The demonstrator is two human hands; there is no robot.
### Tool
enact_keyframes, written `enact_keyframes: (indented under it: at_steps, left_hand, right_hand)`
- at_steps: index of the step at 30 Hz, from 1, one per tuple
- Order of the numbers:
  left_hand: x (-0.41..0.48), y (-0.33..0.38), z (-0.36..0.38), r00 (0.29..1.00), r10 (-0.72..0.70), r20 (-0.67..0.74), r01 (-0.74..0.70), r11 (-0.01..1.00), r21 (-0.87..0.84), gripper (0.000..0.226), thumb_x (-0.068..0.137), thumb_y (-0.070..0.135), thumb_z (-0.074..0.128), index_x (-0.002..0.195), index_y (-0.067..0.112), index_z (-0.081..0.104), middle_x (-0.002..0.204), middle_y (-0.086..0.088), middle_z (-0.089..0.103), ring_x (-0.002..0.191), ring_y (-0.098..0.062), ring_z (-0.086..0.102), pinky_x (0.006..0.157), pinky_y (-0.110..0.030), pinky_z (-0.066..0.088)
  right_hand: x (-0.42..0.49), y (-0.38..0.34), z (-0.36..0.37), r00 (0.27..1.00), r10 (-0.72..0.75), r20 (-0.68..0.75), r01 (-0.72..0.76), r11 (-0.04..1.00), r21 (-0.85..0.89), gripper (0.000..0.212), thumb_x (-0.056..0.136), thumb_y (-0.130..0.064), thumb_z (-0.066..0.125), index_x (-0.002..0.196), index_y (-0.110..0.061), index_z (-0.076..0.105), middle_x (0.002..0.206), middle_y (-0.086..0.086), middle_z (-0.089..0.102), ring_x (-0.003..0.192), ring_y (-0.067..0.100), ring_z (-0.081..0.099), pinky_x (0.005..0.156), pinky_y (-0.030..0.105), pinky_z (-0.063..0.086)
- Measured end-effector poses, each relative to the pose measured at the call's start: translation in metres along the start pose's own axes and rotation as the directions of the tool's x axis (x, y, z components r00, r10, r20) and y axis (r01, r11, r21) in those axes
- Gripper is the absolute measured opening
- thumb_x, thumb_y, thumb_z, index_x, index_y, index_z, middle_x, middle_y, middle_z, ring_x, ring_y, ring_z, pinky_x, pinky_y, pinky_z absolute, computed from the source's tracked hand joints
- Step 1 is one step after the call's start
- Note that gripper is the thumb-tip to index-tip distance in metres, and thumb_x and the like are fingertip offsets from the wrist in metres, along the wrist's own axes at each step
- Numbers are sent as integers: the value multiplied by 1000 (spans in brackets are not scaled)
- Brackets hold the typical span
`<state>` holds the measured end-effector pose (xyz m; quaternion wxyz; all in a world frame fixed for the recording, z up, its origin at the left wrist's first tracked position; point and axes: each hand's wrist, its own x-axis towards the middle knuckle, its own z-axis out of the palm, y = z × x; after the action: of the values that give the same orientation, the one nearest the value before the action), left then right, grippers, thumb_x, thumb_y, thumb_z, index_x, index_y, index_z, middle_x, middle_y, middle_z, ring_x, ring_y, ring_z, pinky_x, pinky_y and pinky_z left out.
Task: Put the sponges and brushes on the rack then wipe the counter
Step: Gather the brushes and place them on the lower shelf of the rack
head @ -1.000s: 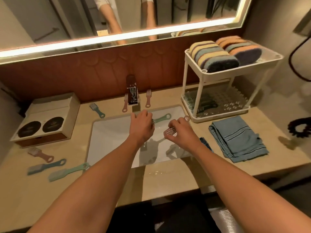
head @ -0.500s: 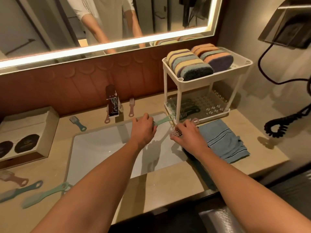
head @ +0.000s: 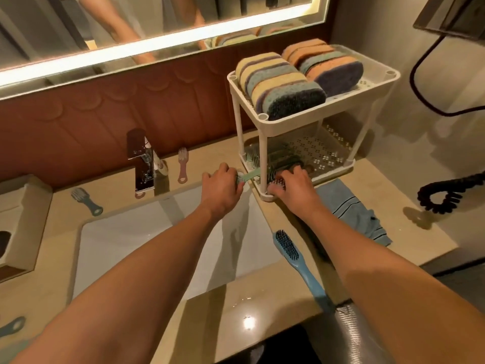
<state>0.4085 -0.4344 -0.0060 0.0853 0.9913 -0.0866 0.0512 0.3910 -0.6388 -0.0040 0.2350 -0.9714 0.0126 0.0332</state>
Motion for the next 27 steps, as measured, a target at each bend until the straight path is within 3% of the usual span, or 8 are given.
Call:
enact_keyframes:
  at_steps: [10,15,19,23,27]
  left_hand:
    - [32,13,4,999,44,7,-44,999,12,30,102,41,49,115,17,63,113,-6,56,95,-24,56,93,-44,41]
    - [40,17,10,998,63,26,-64,998,20,31,103,41,49,116,16,63,114,-7,56,91,-25,56,93,-44,40]
    - [41,18,17,996,74,48,-72,996,-47,29,102,44,51,117,22,64,113,-3,58,89,-17,49,94,-43,40]
    - [42,21,18,993,114,44,-106,983,-148,27,100,39,57,115,20,67,109,-3,59,85,-16,48,86,-40,46]
    - [48,23,19,991,134,17,-129,975,-179,23,98,41,60,109,23,69,104,-2,64,88,-20,57,81,-39,48]
  right_hand:
    - [32,0,10,987,86,139,-79,995,-56,38,95,-44,62,124,-21,63,113,13,65,113,33,56,95,44,52]
    - [24,5,10,997,58,49,-49,986,-162,34,100,-39,53,112,-12,67,109,15,66,108,33,57,97,44,45]
    - [17,1,9,995,75,66,-67,990,-127,33,102,-29,44,107,-6,67,111,17,63,109,34,56,99,45,44]
    - [17,0,6,993,83,81,-80,996,-47,32,100,-28,46,105,-6,68,108,17,64,104,33,61,93,47,52]
    - [20,2,-5,998,63,-10,-64,996,-56,26,97,-28,51,91,-8,66,97,13,63,95,32,61,84,40,50]
